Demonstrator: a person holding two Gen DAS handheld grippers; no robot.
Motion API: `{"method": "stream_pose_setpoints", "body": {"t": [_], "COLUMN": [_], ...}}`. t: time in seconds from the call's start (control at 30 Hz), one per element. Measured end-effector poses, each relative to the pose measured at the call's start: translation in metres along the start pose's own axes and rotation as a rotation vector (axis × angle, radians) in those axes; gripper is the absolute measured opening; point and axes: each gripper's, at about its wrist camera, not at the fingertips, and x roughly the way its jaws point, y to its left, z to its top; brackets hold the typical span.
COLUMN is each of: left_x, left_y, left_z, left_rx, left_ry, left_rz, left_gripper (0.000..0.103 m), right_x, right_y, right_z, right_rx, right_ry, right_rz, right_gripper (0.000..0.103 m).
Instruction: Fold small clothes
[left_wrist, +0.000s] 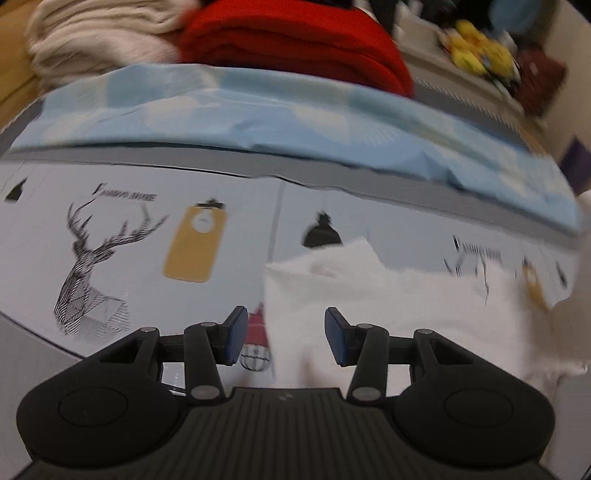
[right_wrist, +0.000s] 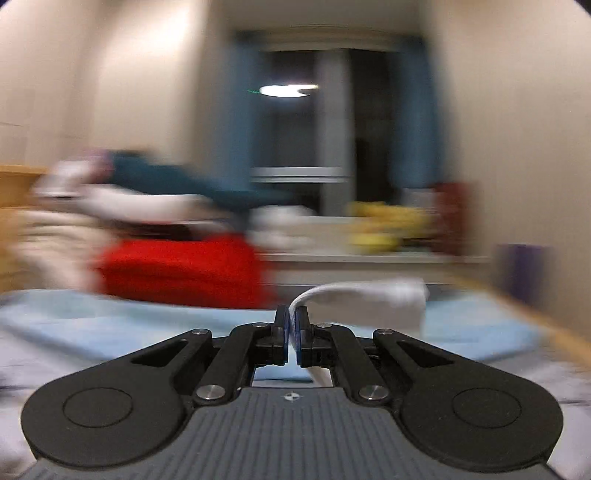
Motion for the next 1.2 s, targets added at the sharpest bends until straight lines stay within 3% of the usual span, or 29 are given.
{"method": "stream_pose_setpoints", "body": {"t": [0.03,0.07,0.1,0.13,0.2,0.27,0.33,0.4,0.47,0.53,0.7,0.87,0.9,0.93,0.97,1.03,1.13,1.2], "left_x": [-0.003,-0.005,-0.005,-0.004,-0.001,0.0,0.002,0.006,0.013,0.025,0.061,0.096,0.1,0.101,0.099,0.082,0.041,0.031], "left_y": [0.008,0.016,0.022,0.027,0.032,0.035,0.037,0.037,0.035,0.031,0.009,-0.009,-0.011,-0.014,-0.017,-0.02,-0.016,-0.015], "left_z": [0.003,0.005,0.006,0.007,0.007,0.006,0.005,0.003,0.001,-0.002,-0.017,-0.033,-0.036,-0.038,-0.038,-0.034,-0.026,-0.03], "left_rx": [-0.028,-0.052,-0.071,-0.086,-0.104,-0.112,-0.117,-0.123,-0.136,-0.145,-0.113,-0.032,-0.012,0.011,0.037,0.079,0.053,0.055], "left_ry": [-0.003,-0.003,0.003,0.011,0.024,0.034,0.038,0.039,0.042,0.053,0.092,0.145,0.151,0.157,0.159,0.122,0.045,0.049], "left_rz": [-0.005,-0.009,-0.01,-0.009,-0.014,-0.031,-0.051,-0.057,-0.074,-0.102,-0.109,-0.029,-0.02,-0.008,0.017,0.034,0.02,0.044], "left_gripper": [0.051,0.051,0.051,0.051,0.051,0.051,0.049,0.047,0.042,0.04,0.04,0.04,0.029,0.004,0.001,0.0,0.0,0.001], "right_x": [0.008,0.022,0.037,0.046,0.042,0.037,0.03,0.029,0.027,0.033,0.041,0.04,0.038,0.04,0.047,0.058,0.069,0.077], "right_y": [0.025,0.047,0.064,0.078,0.086,0.068,0.038,0.009,-0.024,-0.05,-0.138,-0.198,-0.204,-0.213,-0.215,-0.22,-0.21,-0.209], "right_z": [-0.01,-0.025,-0.041,-0.057,-0.07,-0.062,-0.046,-0.034,-0.04,-0.052,-0.055,-0.069,-0.073,-0.077,-0.082,-0.091,-0.093,-0.098], "right_rx": [0.016,0.041,0.05,0.029,-0.019,0.043,0.127,0.131,0.11,0.121,0.286,0.489,0.509,0.521,0.526,0.544,0.566,0.57], "right_ry": [0.073,0.208,0.386,0.538,0.643,0.715,0.685,0.643,0.585,0.621,0.56,0.524,0.522,0.521,0.523,0.543,0.554,0.584], "right_rz": [0.105,0.216,0.305,0.341,0.274,0.237,0.165,0.06,-0.083,-0.255,-0.364,-0.397,-0.393,-0.384,-0.373,-0.335,-0.284,-0.271], "right_gripper": [0.004,0.013,0.027,0.027,0.024,0.024,0.03,0.04,0.04,0.041,0.04,0.04,0.04,0.04,0.041,0.042,0.044,0.044]}}
